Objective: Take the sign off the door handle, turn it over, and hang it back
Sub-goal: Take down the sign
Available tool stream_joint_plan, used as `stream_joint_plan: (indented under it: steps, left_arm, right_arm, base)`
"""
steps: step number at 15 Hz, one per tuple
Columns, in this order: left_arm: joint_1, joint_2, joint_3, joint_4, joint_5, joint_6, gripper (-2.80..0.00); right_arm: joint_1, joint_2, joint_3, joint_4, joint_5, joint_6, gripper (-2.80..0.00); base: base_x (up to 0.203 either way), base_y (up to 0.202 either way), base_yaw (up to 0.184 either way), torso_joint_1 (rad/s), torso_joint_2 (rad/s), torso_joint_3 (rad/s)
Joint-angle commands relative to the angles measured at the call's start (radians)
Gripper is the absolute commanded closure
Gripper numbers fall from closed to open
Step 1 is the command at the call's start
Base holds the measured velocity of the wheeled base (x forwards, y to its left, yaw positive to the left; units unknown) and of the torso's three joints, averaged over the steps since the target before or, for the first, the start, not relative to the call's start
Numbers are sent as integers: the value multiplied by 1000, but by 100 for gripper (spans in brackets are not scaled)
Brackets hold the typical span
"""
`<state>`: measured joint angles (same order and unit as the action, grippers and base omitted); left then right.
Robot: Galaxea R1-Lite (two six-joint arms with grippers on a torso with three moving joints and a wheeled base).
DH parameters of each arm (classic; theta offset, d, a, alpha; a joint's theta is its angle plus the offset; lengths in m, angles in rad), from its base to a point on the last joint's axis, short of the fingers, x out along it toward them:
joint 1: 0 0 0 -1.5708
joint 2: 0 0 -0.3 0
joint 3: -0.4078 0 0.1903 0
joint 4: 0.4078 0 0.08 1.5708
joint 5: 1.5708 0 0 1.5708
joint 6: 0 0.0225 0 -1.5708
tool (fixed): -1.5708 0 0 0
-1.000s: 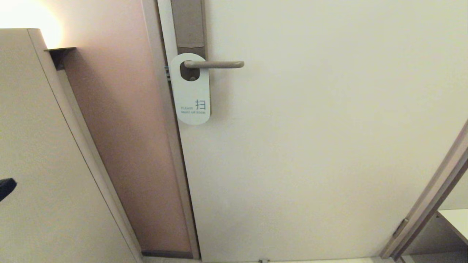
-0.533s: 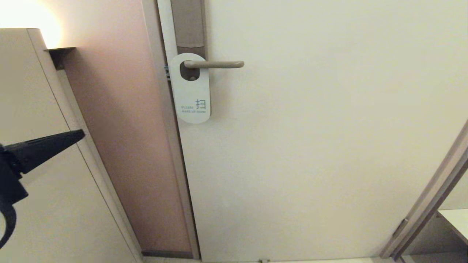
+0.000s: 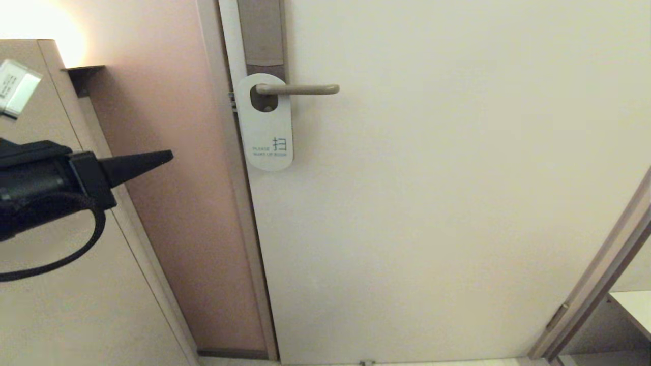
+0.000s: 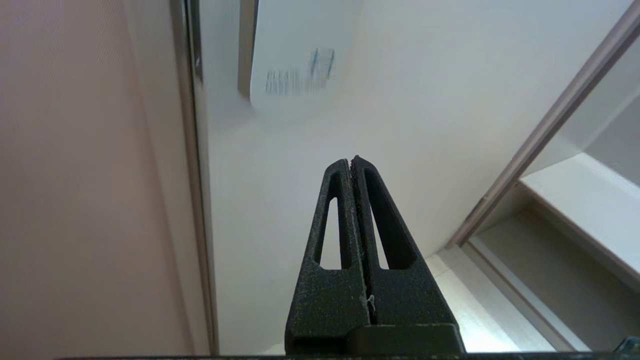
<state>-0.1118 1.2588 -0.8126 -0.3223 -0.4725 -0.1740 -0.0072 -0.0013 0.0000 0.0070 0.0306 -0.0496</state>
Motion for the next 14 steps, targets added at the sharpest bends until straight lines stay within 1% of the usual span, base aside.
stream_joint_plan:
  steps: [1,5,9,10,14]
  left_arm:
    - [14,99,-69,-1,-31,-2,0]
    - [12,186,-123,-1,-72,-1,0]
    - [12,248,-125,-3,-91,2,0]
    - [11,260,-125,-4,-93,2,-280]
    - [11,302,-127,-90,-147,1,-280]
  right_arm:
    - [0,1,0,1,0,-1,0]
    - [0,1,0,0,0,-1,0]
    - [0,1,0,1,0,0,0]
    - [1,1,0,1,0,0,0]
    - [0,1,0,1,0,0,0]
  base:
    - [0,0,0,0,0,0]
    - [0,0,0,0,0,0]
    - [0,0,0,0,0,0]
    - [0,0,0,0,0,0]
    - [0,0,0,0,0,0]
